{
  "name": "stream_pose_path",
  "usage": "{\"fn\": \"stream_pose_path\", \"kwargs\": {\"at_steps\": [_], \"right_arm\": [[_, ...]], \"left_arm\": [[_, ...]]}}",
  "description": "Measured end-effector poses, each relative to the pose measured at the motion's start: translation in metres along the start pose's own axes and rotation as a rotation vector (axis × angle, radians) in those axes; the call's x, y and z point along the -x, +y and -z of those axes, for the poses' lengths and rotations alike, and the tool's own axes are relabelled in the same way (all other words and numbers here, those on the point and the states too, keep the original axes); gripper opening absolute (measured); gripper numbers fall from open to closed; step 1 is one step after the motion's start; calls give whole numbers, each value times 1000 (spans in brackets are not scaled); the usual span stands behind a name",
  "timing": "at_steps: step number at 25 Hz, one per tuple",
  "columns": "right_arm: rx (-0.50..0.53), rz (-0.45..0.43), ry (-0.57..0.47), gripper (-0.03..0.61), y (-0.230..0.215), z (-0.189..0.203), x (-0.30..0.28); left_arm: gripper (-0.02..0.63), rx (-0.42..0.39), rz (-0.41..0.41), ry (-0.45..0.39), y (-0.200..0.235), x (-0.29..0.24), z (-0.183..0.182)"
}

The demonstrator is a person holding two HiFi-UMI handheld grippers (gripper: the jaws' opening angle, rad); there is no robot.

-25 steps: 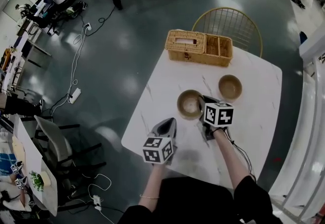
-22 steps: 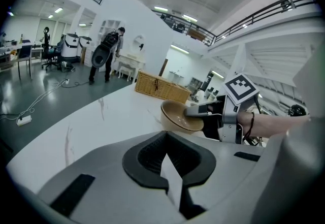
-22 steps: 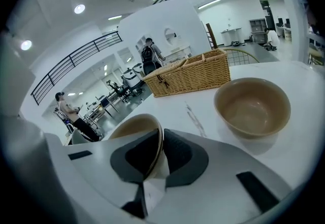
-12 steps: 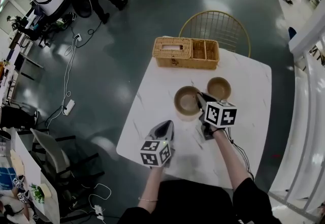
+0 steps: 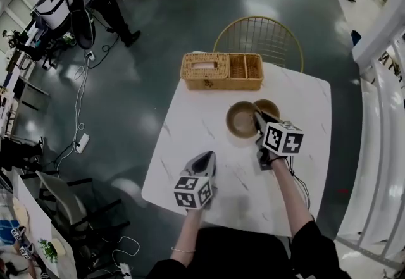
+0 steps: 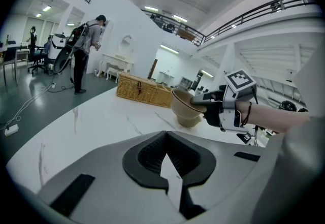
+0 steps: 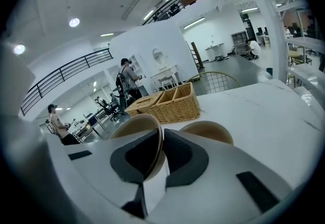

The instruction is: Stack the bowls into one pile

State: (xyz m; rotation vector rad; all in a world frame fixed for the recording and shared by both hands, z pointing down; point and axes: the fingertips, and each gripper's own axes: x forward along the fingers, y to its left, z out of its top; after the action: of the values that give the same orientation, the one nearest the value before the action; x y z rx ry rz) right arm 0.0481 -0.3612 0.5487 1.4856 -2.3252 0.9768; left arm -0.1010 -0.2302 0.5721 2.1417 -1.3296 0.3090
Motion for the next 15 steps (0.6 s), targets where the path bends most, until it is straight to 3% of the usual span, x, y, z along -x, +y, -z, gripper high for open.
{"fn": "stream_pose_path", "kwargs": {"at_steps": [15], "right_arm": [[-103,161,-72,35,-61,-14,9]], "left_arm": [[14,-6,15,28,-7,-9,3]]}}
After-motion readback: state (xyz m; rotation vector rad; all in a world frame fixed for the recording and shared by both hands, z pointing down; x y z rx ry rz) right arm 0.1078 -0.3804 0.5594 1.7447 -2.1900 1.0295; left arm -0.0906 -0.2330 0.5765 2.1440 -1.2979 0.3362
